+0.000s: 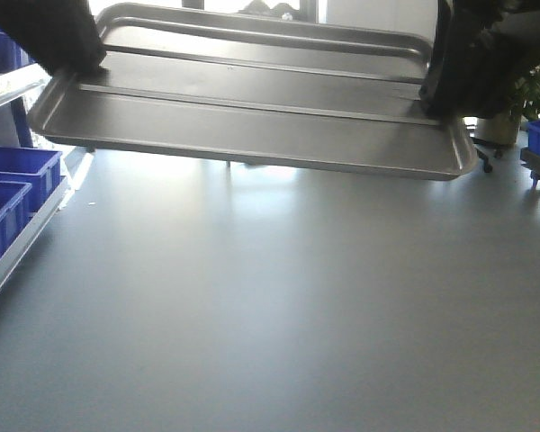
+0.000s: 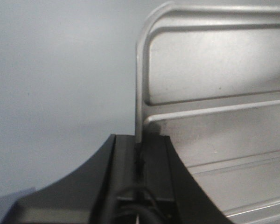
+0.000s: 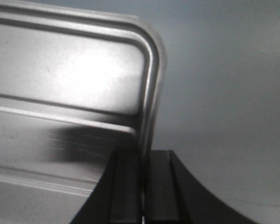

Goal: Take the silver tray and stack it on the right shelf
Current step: 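Hold the tray level in both grippers while the base drives away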

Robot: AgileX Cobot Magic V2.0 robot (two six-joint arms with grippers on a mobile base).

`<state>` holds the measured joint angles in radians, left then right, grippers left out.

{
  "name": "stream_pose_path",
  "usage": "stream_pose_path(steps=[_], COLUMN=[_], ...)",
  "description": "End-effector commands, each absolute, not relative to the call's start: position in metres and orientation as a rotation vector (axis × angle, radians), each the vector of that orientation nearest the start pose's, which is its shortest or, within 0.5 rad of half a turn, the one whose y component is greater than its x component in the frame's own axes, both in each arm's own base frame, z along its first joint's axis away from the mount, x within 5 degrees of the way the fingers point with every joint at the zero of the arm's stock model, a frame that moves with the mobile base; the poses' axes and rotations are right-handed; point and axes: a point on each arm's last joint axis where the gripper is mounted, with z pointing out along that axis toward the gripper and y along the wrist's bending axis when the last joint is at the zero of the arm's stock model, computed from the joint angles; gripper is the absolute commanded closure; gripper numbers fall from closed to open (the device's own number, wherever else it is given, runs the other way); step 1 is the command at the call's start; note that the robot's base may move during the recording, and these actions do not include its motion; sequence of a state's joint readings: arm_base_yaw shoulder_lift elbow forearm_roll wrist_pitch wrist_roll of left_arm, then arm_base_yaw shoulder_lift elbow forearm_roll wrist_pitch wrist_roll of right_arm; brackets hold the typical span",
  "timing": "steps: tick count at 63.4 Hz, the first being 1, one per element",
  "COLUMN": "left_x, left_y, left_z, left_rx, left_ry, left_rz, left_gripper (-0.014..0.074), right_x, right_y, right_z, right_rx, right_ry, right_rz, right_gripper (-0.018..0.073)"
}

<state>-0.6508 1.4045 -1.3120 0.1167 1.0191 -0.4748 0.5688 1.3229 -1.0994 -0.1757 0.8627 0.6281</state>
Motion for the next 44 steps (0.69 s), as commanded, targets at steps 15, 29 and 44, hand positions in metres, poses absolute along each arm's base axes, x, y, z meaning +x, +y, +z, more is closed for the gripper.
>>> stream_pose_path(steps=[15, 29, 44], left_x=[0.2333, 0.2333, 0.2334], left_y=[-0.1583, -0.1583, -0.1581], left_z=[0.3739, 0.3739, 0.3740], left_rx=[0.278, 0.278, 0.279], left_ry=[2.492, 2.492, 2.491], left_rz=[-0.220, -0.220, -0.218], left_gripper=[0.0689, 0.0689, 0.0689], right_x=[0.2320, 0.2320, 0.2321], right_y=[0.1249, 0.1249, 0.1250], right_z=[0.3357, 0.3357, 0.3358], right_rx=[-0.070, -0.070, -0.070], right_ry=[2.498, 2.498, 2.497], right_rz=[0.173, 0.173, 0.174], right_gripper=[0.0503, 0.0503, 0.0503])
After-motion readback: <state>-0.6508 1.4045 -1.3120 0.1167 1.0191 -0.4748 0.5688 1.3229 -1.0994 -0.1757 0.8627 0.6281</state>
